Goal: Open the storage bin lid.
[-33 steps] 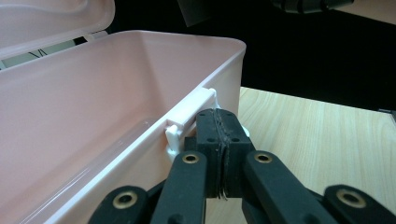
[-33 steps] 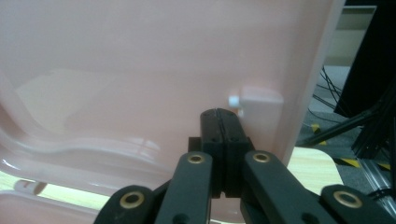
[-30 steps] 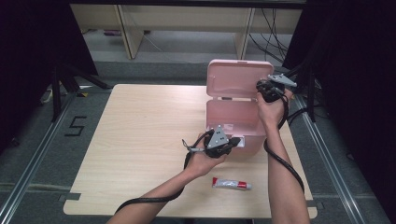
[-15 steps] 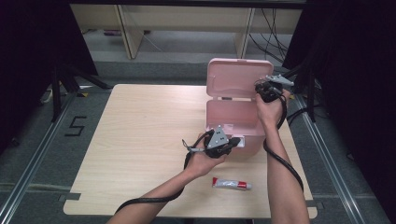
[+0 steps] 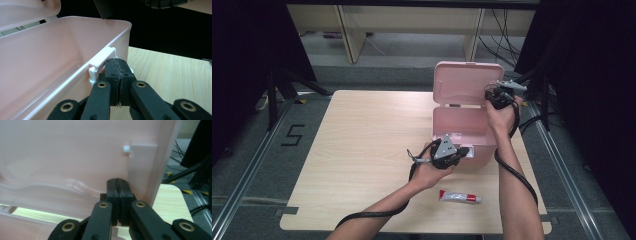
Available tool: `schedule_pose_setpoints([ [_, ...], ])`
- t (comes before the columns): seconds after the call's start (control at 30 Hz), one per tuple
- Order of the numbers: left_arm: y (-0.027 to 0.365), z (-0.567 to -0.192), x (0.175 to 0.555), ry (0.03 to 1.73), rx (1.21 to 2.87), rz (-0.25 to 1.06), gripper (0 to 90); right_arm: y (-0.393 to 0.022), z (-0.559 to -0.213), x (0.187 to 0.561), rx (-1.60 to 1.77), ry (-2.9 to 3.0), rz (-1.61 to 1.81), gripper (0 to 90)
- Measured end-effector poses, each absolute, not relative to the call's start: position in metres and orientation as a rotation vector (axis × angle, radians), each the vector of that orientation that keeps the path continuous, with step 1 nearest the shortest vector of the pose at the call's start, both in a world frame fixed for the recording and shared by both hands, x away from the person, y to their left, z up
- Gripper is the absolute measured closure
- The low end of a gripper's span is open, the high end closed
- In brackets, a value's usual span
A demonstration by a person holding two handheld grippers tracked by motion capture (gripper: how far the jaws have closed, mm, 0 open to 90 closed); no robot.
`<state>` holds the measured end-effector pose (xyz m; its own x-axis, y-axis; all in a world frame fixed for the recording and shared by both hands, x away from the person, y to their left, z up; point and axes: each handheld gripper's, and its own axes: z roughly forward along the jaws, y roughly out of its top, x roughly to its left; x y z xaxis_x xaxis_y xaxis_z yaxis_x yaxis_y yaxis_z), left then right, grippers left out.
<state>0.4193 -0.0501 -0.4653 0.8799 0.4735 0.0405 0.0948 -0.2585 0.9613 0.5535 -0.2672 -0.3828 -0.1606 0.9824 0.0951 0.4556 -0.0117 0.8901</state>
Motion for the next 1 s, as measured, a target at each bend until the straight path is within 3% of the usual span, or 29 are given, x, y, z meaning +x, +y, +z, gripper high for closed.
schedule_pose_setpoints([
  [1.0,-0.051,-0.464,0.419,0.443,1.82,0.38,87.1,-0.297,-0.369,0.444,1.34,1.932,1.168,77.4],
])
